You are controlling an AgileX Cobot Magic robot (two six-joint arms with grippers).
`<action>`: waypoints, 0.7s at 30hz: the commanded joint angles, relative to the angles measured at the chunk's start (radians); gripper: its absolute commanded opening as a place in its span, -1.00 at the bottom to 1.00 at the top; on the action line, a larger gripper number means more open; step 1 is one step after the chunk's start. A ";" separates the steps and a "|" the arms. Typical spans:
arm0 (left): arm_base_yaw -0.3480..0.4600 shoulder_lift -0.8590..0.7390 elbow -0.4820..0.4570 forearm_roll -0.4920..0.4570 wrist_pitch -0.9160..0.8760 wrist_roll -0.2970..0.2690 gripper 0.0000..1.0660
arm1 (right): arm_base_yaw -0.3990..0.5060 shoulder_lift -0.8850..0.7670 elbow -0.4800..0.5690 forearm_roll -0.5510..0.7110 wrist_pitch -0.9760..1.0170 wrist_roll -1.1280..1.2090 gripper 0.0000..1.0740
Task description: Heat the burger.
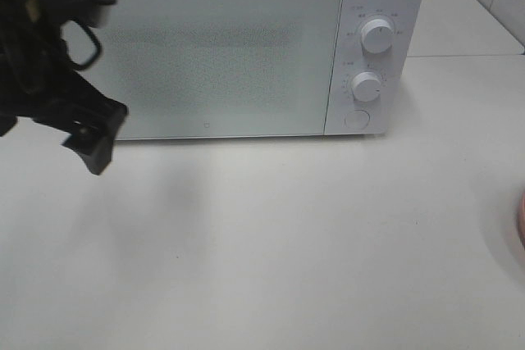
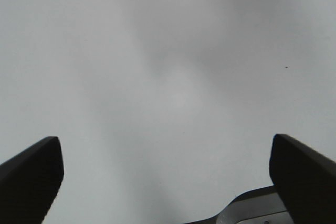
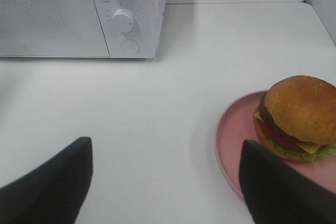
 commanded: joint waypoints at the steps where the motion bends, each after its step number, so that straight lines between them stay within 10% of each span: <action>1: 0.060 -0.034 0.017 -0.042 0.019 0.029 0.88 | -0.007 -0.030 0.001 -0.001 -0.016 -0.002 0.41; 9: 0.426 -0.304 0.197 -0.193 -0.028 0.066 0.88 | -0.007 -0.030 0.001 -0.001 -0.016 -0.002 0.41; 21: 0.526 -0.659 0.435 -0.146 -0.052 0.067 0.88 | -0.007 -0.030 0.001 -0.001 -0.016 -0.002 0.41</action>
